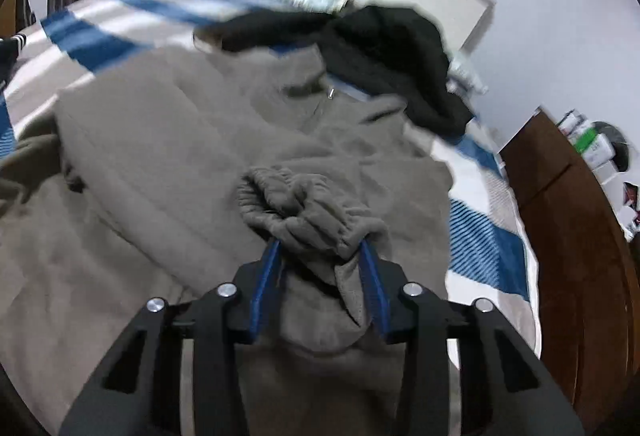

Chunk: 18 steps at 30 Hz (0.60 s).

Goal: Fold large clothes

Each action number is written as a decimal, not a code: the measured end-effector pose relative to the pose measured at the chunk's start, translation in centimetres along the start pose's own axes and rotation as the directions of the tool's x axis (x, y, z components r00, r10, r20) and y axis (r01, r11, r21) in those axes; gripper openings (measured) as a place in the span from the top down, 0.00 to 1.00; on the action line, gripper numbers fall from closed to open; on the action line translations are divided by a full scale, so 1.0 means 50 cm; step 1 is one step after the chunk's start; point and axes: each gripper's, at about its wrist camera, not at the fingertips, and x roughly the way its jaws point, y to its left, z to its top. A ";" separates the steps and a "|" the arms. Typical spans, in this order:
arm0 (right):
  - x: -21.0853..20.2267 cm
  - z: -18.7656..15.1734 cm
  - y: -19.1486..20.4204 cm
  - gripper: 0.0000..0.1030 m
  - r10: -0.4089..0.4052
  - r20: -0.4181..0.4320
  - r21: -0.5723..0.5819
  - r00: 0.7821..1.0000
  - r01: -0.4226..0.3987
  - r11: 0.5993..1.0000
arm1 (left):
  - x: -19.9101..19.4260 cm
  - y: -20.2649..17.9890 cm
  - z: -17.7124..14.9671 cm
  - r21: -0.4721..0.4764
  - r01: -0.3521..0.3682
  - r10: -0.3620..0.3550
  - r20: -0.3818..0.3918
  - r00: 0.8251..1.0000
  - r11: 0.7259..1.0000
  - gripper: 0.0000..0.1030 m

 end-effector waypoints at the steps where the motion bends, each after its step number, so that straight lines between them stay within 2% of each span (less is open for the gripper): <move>1: 0.010 0.008 -0.003 0.66 0.008 -0.013 0.002 1.000 -0.008 1.000 | 0.000 -0.001 0.001 0.003 0.000 0.000 -0.002 1.000 1.000 0.10; 4: 0.022 0.033 -0.031 0.74 0.103 -0.029 0.074 0.994 -0.101 0.992 | 0.001 -0.005 -0.002 0.019 -0.004 0.004 -0.010 1.000 1.000 0.10; 6: 0.011 0.033 -0.054 0.76 0.166 -0.008 0.157 0.986 -0.163 0.974 | -0.002 -0.003 -0.005 0.017 0.003 -0.003 -0.012 1.000 1.000 0.10; 8: 0.008 0.022 -0.119 0.76 0.247 0.051 0.353 0.968 -0.249 0.902 | -0.003 -0.001 -0.006 0.011 0.010 -0.010 -0.011 1.000 1.000 0.10; 10: 0.016 -0.009 -0.178 0.77 0.297 0.098 0.520 0.950 -0.303 0.798 | -0.005 0.002 -0.006 0.000 0.016 -0.016 -0.010 1.000 1.000 0.10; 12: 0.033 -0.040 -0.219 0.77 0.309 0.109 0.620 0.945 -0.308 0.722 | -0.005 0.002 -0.007 -0.001 0.017 -0.017 -0.009 1.000 1.000 0.10; 13: 0.043 -0.069 -0.239 0.76 0.288 0.091 0.673 0.953 -0.272 0.688 | -0.005 0.002 -0.007 0.000 0.016 -0.016 -0.010 1.000 1.000 0.10; 15: 0.050 -0.111 -0.256 0.76 0.245 0.057 0.719 0.968 -0.210 0.662 | -0.006 0.001 -0.008 0.005 0.018 -0.018 -0.012 1.000 1.000 0.10; 18: 0.060 -0.159 -0.273 0.73 0.258 0.043 0.786 0.965 -0.192 0.588 | -0.005 0.006 -0.004 -0.003 0.023 -0.023 -0.013 1.000 1.000 0.10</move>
